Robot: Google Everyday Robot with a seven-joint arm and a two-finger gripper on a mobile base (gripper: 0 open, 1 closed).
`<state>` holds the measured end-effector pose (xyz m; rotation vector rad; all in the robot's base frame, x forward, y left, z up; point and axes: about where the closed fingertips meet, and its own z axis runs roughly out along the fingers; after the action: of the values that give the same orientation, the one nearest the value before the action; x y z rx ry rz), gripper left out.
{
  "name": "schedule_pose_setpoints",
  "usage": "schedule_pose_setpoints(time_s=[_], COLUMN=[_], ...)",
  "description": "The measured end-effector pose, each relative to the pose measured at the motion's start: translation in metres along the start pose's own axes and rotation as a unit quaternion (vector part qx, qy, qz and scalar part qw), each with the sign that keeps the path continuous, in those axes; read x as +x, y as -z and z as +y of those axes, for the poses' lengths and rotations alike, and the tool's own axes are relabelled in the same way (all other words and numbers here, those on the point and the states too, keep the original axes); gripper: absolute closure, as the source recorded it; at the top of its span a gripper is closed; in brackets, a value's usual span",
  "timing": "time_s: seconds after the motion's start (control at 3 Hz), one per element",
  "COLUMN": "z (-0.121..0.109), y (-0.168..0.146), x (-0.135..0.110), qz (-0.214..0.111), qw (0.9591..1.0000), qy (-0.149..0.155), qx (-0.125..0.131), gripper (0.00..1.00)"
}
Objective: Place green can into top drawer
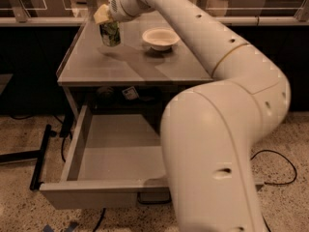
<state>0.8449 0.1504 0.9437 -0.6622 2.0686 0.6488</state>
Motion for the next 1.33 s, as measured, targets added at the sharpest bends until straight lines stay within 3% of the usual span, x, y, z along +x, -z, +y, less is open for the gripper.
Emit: schedule_pose_setpoints(time_s=[0.33, 1.0, 1.33], z=[0.006, 0.007, 0.018], y=[0.048, 0.046, 0.072], x=[0.026, 0.031, 0.043], qz=[0.007, 0.002, -0.027], qw=[0.9998, 0.9998, 0.9986], qy=[0.017, 0.015, 0.030], qx=[-0.009, -0.016, -0.035], gripper=[1.00, 1.00, 1.00])
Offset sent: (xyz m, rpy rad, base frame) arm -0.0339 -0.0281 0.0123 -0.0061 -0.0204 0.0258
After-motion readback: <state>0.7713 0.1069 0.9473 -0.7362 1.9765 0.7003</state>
